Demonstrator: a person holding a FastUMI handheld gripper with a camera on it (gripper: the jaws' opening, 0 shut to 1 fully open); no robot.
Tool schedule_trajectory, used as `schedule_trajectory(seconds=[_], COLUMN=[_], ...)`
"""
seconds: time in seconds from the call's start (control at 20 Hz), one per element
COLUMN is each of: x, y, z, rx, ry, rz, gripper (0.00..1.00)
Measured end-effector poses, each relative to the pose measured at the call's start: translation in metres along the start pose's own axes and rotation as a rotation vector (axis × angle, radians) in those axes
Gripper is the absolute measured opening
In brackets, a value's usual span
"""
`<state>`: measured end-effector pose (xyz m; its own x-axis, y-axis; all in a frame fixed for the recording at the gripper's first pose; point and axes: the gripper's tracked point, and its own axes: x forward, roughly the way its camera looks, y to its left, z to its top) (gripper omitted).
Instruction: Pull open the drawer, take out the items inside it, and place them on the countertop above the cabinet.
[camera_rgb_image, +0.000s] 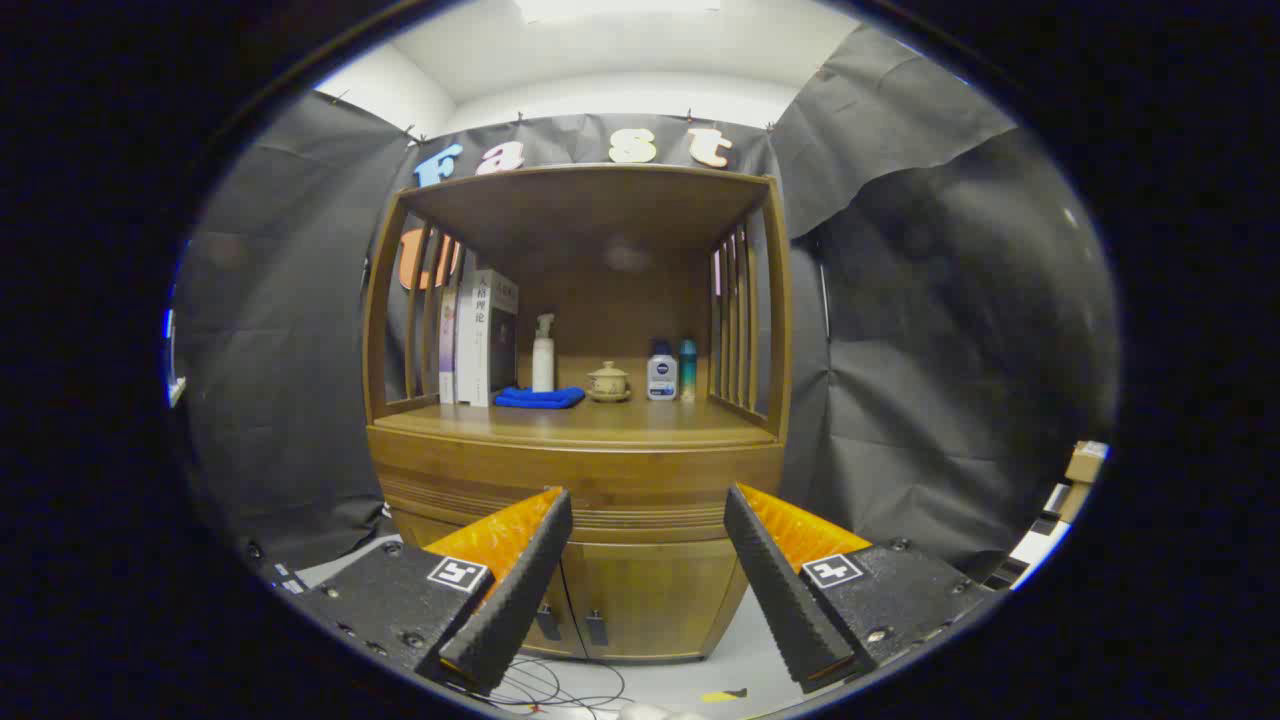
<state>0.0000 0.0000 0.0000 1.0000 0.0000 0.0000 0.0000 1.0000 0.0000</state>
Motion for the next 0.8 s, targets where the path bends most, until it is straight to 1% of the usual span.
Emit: schedule_trajectory(seconds=[0.55,0.8], x=[-0.0008,0.0014], y=[-0.0012,0.0017], z=[0.0019,0.0073], rx=[-0.005,-0.008], ry=[0.001,-0.008], rz=[-0.003,0.015], gripper=[0.99,1.00])
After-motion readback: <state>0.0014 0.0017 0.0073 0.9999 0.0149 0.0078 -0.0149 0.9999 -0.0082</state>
